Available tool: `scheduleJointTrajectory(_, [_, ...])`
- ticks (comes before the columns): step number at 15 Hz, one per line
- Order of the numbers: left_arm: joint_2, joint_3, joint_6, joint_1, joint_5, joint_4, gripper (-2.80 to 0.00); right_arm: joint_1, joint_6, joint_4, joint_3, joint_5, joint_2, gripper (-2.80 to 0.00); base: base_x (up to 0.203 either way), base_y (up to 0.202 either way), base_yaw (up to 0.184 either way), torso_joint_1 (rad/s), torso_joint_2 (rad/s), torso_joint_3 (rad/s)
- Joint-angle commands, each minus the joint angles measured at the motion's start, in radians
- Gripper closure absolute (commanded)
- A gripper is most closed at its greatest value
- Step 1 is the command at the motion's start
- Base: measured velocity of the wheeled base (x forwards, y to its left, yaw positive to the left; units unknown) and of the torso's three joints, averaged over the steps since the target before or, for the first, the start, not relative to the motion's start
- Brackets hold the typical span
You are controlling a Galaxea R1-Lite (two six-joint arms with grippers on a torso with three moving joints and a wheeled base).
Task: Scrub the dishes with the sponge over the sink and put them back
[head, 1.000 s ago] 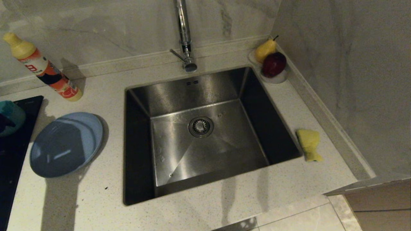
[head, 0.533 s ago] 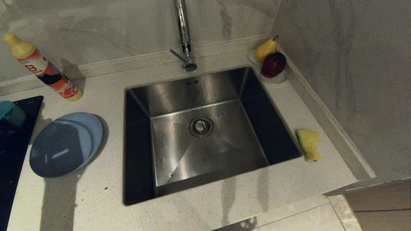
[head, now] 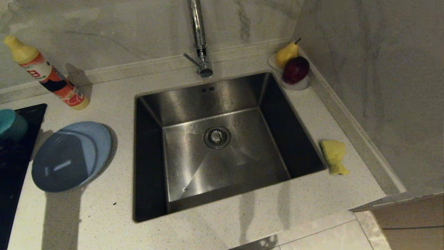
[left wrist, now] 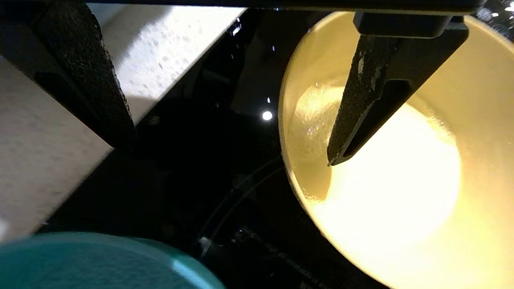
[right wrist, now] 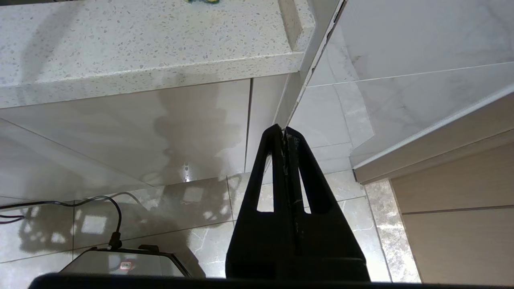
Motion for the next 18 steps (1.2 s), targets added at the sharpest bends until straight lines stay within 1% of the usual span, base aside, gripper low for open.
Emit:
scheduleJointTrajectory(1, [0.017,-0.003,-0.007,0.001,0.000,0.002,-2.80,0.000,0.000,0.000,0.000,0.000,-0.002,0.00,0.000,0.000,0.000,0.000,0.00,0.000])
scheduleJointTrajectory(3, [0.015,0.000,-0.008,0.001,0.000,0.002,-2.80,0.000,0.000,0.000,0.000,0.000,-0.002,0.00,0.000,0.000,0.000,0.000,0.00,0.000])
scheduleJointTrajectory(4, [0.018,0.004,-0.010,0.001,0.000,0.002,0.00,0.000,0.000,0.000,0.000,0.000,-0.002,0.00,0.000,0.000,0.000,0.000,0.00,0.000])
scheduleJointTrajectory(11, [0.001,-0.015,-0.021,0.003,0.001,0.004,0.00,0.000,0.000,0.000,0.000,0.000,-0.002,0.00,0.000,0.000,0.000,0.000,0.00,0.000])
scheduleJointTrajectory(12, [-0.013,-0.025,-0.021,0.003,0.001,0.013,0.00,0.000,0.000,0.000,0.000,0.000,-0.002,0.00,0.000,0.000,0.000,0.000,0.00,0.000])
scheduleJointTrajectory(14, [-0.047,-0.068,-0.020,0.003,0.000,0.093,0.00,0.000,0.000,0.000,0.000,0.000,-0.002,0.00,0.000,0.000,0.000,0.000,0.00,0.000])
scheduleJointTrajectory(15, [-0.068,-0.085,-0.019,0.003,-0.010,0.127,0.00,0.000,0.000,0.000,0.000,0.000,-0.002,0.00,0.000,0.000,0.000,0.000,0.00,0.000])
scheduleJointTrajectory(18, [-0.175,-0.087,-0.016,0.003,-0.086,0.190,0.00,0.000,0.000,0.000,0.000,0.000,-0.002,0.00,0.000,0.000,0.000,0.000,0.00,0.000])
